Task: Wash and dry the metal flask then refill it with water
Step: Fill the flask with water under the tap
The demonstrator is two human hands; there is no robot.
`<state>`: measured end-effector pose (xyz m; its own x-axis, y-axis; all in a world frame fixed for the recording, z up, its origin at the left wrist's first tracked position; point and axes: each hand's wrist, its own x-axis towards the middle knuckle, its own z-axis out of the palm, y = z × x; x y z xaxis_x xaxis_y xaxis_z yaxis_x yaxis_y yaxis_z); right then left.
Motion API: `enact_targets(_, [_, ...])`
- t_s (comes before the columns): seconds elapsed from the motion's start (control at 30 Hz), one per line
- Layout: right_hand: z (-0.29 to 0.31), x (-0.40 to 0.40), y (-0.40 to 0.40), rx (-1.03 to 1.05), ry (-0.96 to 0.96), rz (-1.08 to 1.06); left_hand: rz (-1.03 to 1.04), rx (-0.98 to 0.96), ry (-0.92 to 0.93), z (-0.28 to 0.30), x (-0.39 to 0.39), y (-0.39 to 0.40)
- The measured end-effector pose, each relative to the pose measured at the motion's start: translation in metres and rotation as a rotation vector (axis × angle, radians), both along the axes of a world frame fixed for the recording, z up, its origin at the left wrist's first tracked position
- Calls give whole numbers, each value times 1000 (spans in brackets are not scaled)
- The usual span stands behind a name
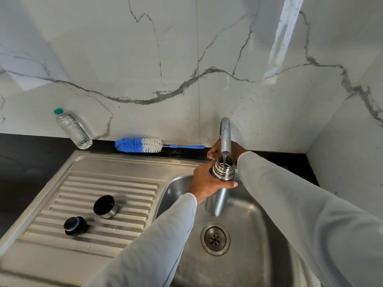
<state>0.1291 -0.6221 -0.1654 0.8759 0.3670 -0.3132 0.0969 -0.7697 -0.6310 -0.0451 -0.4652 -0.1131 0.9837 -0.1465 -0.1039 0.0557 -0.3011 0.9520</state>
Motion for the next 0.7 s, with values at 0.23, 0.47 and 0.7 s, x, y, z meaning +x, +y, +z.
enact_targets(0.23, [9,-13,4,9,-51,-48,12,10,5,-2,1,-1])
enact_targets(0.47, [12,-23,1,60,-70,-73,8,25,5,-2,1,-1])
enact_targets(0.7, [27,-58,-5,140,-175,-175,6,18,18,-1,2,-1])
